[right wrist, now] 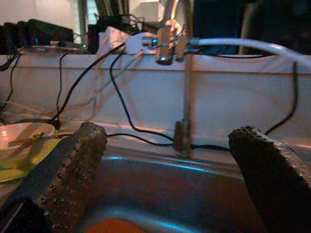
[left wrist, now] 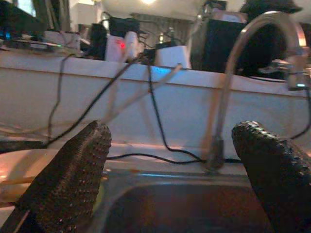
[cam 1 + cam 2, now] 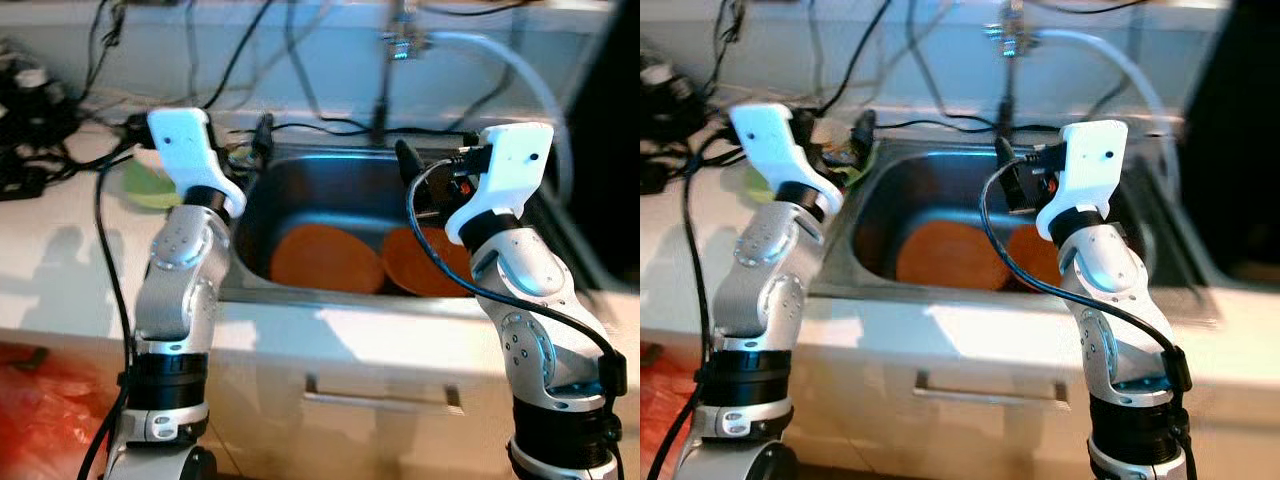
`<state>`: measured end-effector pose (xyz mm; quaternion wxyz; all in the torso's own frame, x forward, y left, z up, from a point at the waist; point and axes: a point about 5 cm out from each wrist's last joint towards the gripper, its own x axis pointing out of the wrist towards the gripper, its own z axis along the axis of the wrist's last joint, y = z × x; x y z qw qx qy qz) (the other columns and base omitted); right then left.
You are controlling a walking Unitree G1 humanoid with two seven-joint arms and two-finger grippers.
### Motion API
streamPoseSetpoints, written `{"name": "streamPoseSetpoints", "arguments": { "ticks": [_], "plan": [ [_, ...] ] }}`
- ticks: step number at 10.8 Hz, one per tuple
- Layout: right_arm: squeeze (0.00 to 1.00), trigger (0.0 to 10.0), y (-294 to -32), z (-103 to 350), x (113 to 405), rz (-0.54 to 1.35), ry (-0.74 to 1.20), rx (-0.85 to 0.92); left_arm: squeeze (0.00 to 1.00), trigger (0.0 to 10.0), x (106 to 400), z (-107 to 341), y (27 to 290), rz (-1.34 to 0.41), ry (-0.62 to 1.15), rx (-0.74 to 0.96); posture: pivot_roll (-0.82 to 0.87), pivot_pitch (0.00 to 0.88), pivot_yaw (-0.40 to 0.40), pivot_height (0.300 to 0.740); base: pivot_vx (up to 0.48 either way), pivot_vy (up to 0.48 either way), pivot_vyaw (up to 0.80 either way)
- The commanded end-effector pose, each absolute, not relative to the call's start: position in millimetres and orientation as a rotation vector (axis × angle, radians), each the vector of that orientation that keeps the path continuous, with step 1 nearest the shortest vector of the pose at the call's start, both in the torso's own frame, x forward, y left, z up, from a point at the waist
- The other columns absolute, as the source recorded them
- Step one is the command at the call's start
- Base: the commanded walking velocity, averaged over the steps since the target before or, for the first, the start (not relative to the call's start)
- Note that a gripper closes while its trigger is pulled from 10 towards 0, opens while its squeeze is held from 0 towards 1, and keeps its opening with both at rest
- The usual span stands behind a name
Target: Kitchen organization
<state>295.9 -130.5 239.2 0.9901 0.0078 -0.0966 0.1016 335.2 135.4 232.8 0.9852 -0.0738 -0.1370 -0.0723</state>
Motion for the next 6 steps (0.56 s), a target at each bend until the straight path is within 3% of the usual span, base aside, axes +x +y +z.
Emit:
{"name": "streamPoseSetpoints", "arguments": {
  "ticks": [1, 6],
  "plan": [
    [0.0, 10.0, -133.1, 242.1, 294.6, 0.199, -0.204, 0.011, 0.0, 10.0, 333.0, 232.9, 136.0, -0.144, -0.271, -0.152, -0.08, 0.0, 0.047, 0.74, 0.0, 0.0, 0.0],
    [0.0, 10.0, -133.4, 241.1, 295.0, 0.196, -0.199, 0.011, 0.0, 10.0, 333.4, 231.3, 136.1, -0.145, -0.26, -0.152, -0.08, 0.0, 0.048, 0.74, 0.049, 0.0, 0.0]
  ]
}}
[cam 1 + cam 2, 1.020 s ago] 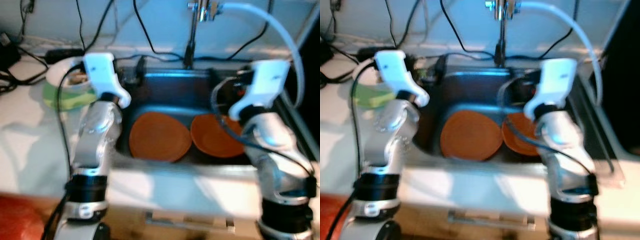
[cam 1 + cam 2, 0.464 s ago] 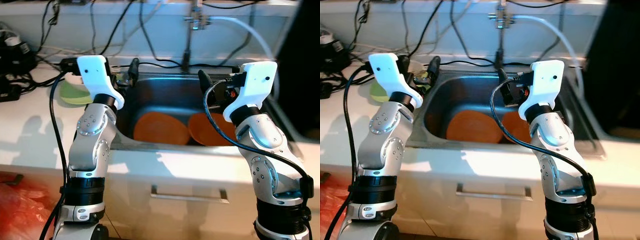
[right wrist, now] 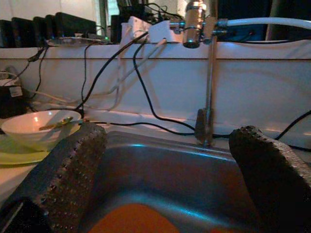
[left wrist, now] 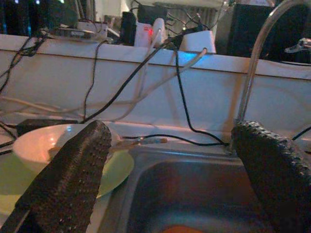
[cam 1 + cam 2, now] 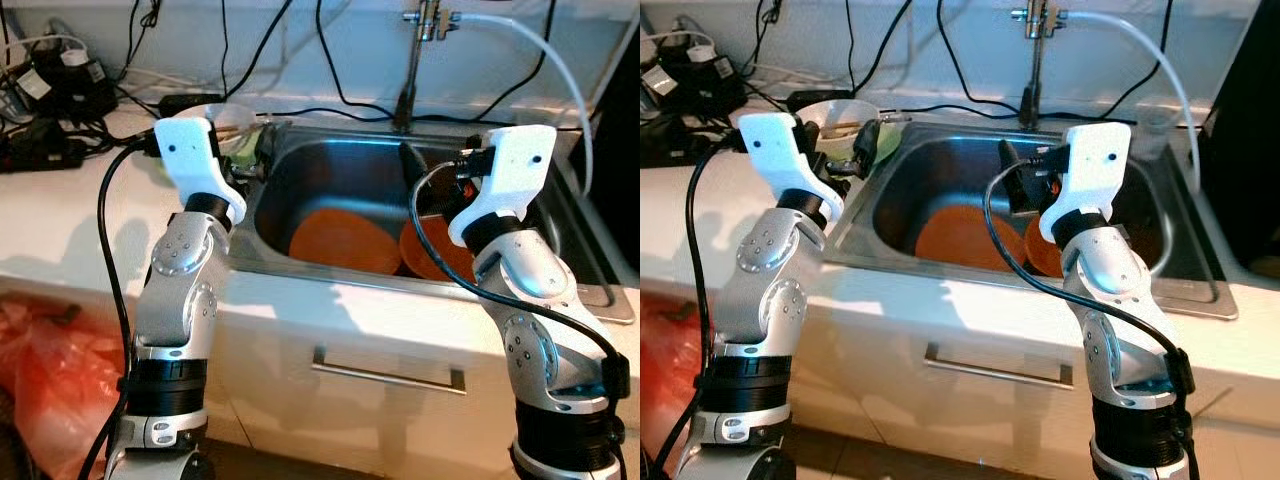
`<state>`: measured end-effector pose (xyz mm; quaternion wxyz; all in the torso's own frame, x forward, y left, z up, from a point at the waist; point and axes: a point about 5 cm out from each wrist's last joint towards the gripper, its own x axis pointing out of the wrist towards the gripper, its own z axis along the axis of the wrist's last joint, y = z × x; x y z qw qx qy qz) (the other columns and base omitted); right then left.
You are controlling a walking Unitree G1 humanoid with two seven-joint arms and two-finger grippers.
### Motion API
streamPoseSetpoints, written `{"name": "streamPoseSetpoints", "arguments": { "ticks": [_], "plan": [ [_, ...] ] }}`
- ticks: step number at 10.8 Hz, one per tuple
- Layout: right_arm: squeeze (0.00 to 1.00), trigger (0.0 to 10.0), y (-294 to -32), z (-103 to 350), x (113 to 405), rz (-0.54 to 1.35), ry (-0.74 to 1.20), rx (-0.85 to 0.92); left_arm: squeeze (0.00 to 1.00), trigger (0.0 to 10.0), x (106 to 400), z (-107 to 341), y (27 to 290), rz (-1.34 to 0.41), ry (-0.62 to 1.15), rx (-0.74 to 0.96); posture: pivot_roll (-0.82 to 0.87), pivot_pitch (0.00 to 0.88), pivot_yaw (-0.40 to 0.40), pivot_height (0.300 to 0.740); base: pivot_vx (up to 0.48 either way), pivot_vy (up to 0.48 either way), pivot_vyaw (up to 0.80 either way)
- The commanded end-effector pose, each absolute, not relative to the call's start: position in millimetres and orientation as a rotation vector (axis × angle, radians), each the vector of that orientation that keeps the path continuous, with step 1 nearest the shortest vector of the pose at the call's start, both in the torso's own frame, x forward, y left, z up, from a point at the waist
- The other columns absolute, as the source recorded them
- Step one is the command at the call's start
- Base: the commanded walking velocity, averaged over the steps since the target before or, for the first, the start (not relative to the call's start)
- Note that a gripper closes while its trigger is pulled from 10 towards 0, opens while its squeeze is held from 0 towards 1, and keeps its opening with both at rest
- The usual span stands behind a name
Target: Kitchen organization
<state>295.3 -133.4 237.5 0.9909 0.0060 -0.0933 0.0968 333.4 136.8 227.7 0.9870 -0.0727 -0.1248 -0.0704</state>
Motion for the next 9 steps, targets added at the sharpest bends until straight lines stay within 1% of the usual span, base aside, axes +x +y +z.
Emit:
{"name": "streamPoseSetpoints", "arguments": {
  "ticks": [1, 4, 8, 9],
  "plan": [
    [0.0, 10.0, -133, 241, 295, 0.196, -0.198, 0.01, 0.0, 10.0, 333, 231, 136, -0.146, -0.261, -0.154, -0.08, 0.0, 0.048, 0.74, 0.0, 0.0, 0.0],
    [0.0, 10.0, -133, 240, 295, 0.197, -0.197, 0.01, 0.0, 10.0, 333, 228, 136, -0.141, -0.25, -0.15, -0.08, 0.0, 0.048, 0.74, 0.0, 0.0, 0.0],
    [0.0, 10.0, -134, 241, 294, 0.211, -0.194, -0.002, 0.0, 10.0, 338, 210, 148, -0.083, -0.193, -0.1, -0.08, 0.0, 0.046, 0.74, 0.0, 0.0, 0.0],
    [0.0, 10.0, -136, 240, 294, 0.217, -0.186, -0.009, 0.0, 10.0, 343, 207, 152, -0.063, -0.177, -0.088, -0.08, 0.0, 0.046, 0.74, 0.0, 0.0, 0.0]
  ]
}}
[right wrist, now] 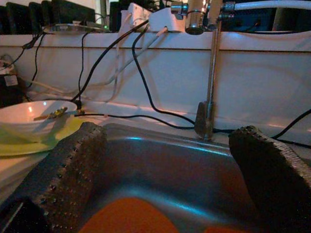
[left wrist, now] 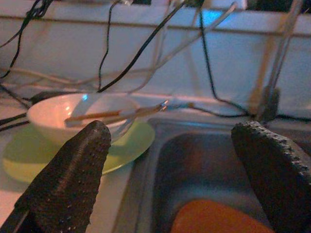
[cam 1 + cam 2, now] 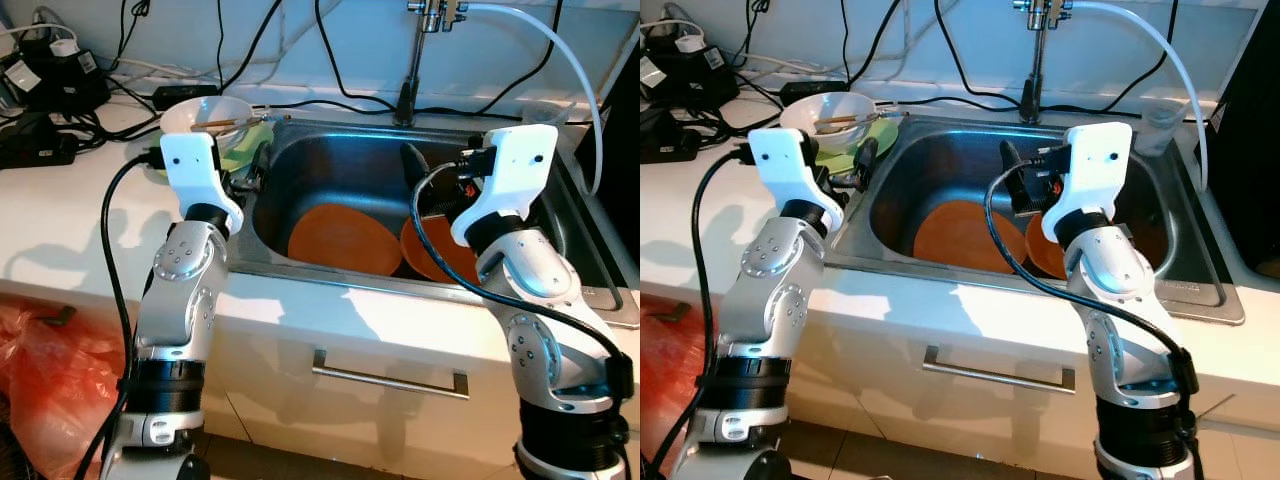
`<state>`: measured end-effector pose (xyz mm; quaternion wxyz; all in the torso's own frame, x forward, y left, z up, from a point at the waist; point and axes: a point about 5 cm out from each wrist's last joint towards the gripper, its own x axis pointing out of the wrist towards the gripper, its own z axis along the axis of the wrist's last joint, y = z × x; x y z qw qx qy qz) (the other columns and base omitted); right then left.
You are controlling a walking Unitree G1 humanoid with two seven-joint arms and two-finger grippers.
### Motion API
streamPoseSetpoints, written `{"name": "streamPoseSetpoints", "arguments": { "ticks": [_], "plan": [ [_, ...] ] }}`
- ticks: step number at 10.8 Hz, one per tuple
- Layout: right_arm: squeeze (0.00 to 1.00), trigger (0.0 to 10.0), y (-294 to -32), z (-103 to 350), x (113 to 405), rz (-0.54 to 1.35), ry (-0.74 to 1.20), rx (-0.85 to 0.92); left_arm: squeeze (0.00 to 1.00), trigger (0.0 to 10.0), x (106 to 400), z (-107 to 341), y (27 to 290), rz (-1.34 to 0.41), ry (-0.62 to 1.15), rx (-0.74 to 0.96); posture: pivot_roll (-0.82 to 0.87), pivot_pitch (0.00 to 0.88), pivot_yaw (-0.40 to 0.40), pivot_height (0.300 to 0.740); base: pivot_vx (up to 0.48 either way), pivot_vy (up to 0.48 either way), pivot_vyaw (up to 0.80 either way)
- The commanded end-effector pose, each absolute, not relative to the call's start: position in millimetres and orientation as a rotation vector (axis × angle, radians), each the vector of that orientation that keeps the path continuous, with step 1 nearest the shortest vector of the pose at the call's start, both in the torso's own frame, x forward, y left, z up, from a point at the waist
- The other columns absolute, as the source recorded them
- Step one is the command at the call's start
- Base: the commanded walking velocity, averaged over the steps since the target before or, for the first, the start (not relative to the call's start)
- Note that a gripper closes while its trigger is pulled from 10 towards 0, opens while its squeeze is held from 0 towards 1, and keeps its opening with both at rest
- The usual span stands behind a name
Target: Kitchen organization
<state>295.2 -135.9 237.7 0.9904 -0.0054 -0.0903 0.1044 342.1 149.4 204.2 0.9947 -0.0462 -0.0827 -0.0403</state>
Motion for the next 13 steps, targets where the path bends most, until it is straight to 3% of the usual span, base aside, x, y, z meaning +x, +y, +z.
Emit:
{"name": "streamPoseSetpoints", "arguments": {
  "ticks": [1, 8, 13],
  "plan": [
    [0.0, 10.0, -134, 239, 290, 0.228, -0.18, -0.009, 0.0, 10.0, 343, 203, 156, -0.054, -0.157, -0.066, -0.07, 0.0, 0.05, 0.74, 0.0, 0.0, 0.0],
    [0.0, 10.0, -119, 224, 288, 0.292, -0.116, 0.043, 0.0, 10.0, 343, 187, 176, 0.001, -0.083, 0.066, 0.01, 0.0, 0.024, 0.74, 0.0, 0.0, 0.0],
    [0.0, 10.0, -134, 217, 280, 0.226, -0.09, 0.063, 0.0, 10.0, 353, 146, 168, -0.071, 0.102, 0.251, -0.07, 0.0, 0.073, 0.74, 0.0, 0.0, 0.0]
  ]
}}
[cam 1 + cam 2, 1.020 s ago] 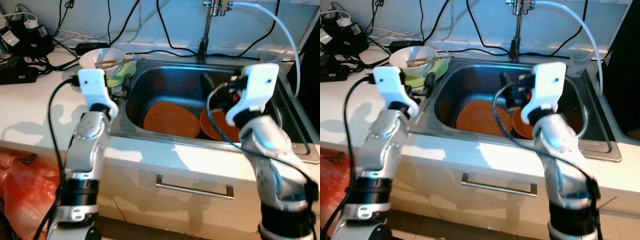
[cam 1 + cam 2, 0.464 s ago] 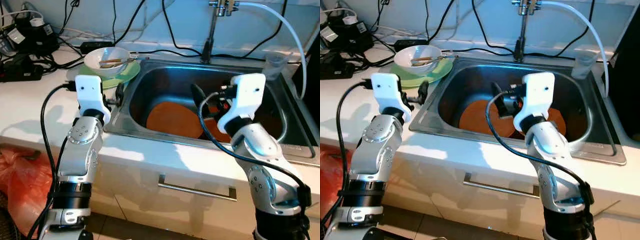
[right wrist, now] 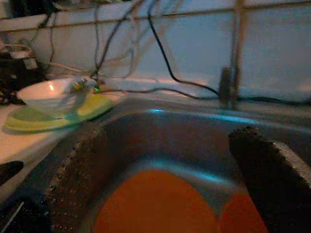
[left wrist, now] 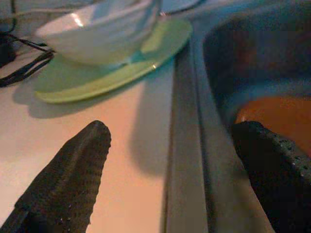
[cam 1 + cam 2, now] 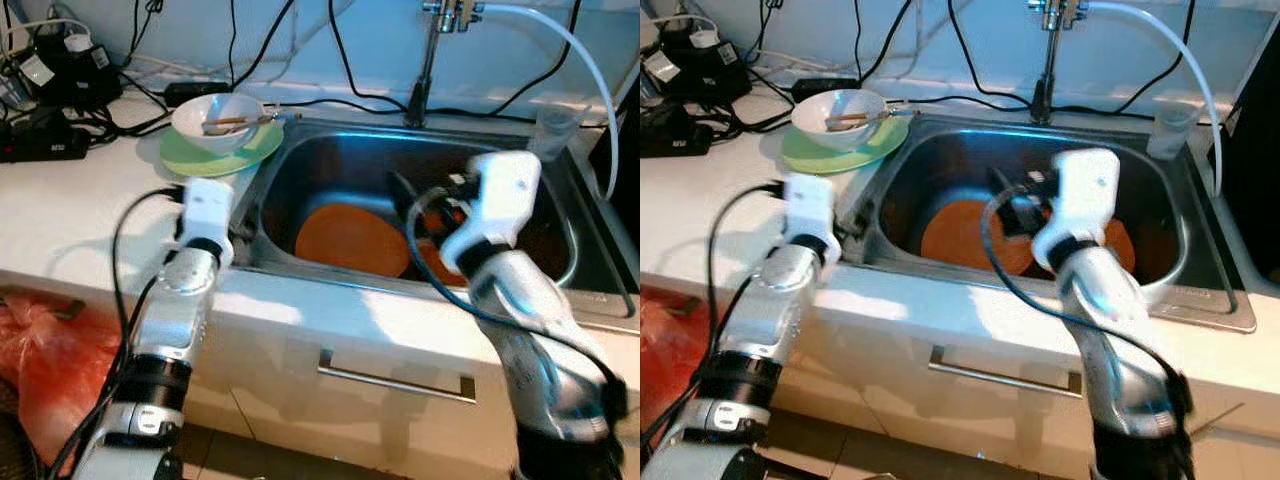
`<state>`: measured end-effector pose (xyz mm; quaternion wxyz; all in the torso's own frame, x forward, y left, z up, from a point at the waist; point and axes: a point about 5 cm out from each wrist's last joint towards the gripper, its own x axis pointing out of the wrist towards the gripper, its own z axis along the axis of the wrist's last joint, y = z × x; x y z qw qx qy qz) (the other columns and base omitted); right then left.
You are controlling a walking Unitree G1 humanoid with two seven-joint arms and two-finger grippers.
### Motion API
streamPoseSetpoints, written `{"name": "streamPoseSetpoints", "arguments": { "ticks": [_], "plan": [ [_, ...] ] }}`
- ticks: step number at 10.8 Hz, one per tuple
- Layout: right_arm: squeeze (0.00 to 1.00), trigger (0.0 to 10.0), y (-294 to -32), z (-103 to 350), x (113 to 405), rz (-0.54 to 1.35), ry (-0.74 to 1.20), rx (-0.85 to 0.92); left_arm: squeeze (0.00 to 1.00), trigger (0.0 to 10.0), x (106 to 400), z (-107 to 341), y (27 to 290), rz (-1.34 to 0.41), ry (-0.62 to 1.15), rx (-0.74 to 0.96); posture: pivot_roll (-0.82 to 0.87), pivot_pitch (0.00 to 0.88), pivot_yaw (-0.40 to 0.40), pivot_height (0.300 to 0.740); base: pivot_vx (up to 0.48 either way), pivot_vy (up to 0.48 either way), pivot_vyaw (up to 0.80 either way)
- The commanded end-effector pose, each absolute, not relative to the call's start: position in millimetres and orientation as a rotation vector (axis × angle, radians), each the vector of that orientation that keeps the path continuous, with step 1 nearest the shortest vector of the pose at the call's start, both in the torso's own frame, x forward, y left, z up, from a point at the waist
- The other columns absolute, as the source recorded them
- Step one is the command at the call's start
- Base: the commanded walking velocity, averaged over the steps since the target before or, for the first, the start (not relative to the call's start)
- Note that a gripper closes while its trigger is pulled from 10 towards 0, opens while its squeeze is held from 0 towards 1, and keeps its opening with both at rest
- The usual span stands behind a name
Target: Kitchen organization
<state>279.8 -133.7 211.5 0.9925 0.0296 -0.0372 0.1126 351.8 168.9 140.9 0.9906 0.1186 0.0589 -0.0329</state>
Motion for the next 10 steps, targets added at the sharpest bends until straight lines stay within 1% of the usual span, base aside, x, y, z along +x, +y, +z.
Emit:
{"name": "streamPoseSetpoints", "arguments": {
  "ticks": [1, 3, 4, 5, 7, 8, 9, 10],
  "plan": [
    [0.0, 10.0, -137, 216, 276, 0.205, -0.083, 0.064, 0.0, 10.0, 356, 143, 170, -0.083, 0.118, 0.274, -0.08, 0.0, 0.083, 0.74, 0.0, 0.0, 0.0],
    [0.0, 10.0, -147, 208, 260, 0.148, -0.048, 0.061, 0.0, 10.0, 363, 145, 177, -0.079, 0.125, 0.314, -0.12, 0.0, 0.112, 0.74, 0.0, 0.0, 0.0],
    [0.0, 10.0, -148, 205, 257, 0.134, -0.038, 0.061, 0.0, 10.0, 368, 152, 181, -0.052, 0.098, 0.299, -0.13, 0.0, 0.122, 0.74, 0.0, 0.0, 0.0],
    [0.0, 10.0, -151, 203, 253, 0.109, -0.029, 0.062, 0.0, 10.0, 374, 165, 185, -0.032, 0.044, 0.26, -0.14, 0.0, 0.131, 0.74, 0.0, 0.0, 0.0],
    [0.0, 10.0, -152, 203, 253, 0.098, -0.026, 0.059, 0.0, 10.0, 379, 173, 175, -0.088, -0.003, 0.137, -0.15, 0.0, 0.134, 0.74, 0.0, 0.0, 0.0],
    [0.0, 10.0, -152, 203, 253, 0.097, -0.026, 0.058, 0.0, 10.0, 380, 173, 173, -0.091, -0.007, 0.138, -0.15, 0.0, 0.133, 0.74, 0.0, 0.0, 0.0],
    [0.0, 10.0, -151, 204, 253, 0.099, -0.027, 0.055, 0.0, 10.0, 379, 165, 180, -0.061, 0.032, 0.199, -0.15, 0.0, 0.131, 0.74, 0.0, 0.0, 0.0],
    [0.0, 10.0, -151, 205, 252, 0.102, -0.028, 0.051, 0.0, 10.0, 379, 159, 186, -0.051, 0.059, 0.225, -0.15, 0.0, 0.128, 0.74, 0.0, 0.0, 0.0]
  ]
}}
